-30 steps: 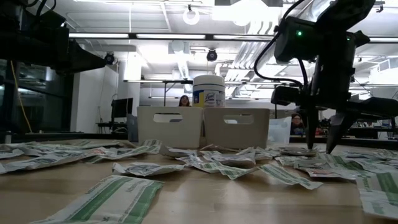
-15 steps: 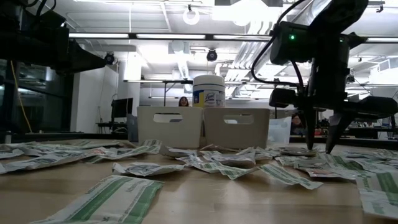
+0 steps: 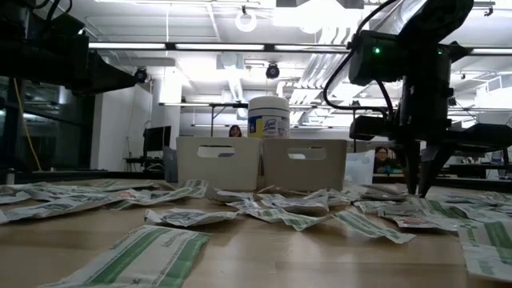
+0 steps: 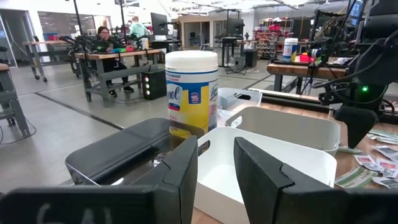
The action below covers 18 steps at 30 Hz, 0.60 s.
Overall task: Pick & Place First Aid Supplies
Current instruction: Put the band aid into the transparent bin
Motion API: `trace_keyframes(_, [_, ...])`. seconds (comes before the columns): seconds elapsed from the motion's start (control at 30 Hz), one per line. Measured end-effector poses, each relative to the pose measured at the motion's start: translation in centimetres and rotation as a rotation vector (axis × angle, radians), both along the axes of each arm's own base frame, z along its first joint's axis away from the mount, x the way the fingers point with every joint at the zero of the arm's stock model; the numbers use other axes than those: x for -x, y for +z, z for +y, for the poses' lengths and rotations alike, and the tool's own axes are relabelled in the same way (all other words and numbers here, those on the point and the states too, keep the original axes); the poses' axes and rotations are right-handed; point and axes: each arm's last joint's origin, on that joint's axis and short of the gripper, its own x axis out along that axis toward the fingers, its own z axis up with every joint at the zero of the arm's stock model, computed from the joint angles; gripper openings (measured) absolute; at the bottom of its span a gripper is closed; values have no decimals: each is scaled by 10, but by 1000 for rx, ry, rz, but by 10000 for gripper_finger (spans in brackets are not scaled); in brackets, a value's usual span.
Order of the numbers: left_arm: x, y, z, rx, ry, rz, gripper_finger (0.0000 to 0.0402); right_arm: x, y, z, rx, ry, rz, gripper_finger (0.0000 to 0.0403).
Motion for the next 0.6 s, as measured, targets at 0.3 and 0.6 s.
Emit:
trace_keyframes(0.3, [0, 0, 0, 0, 0, 0, 101, 1, 0, 0, 8, 68, 11, 2])
trace_keyframes(0.6, [0, 0, 0, 0, 0, 0, 101, 5, 11, 0, 34, 160, -31, 0])
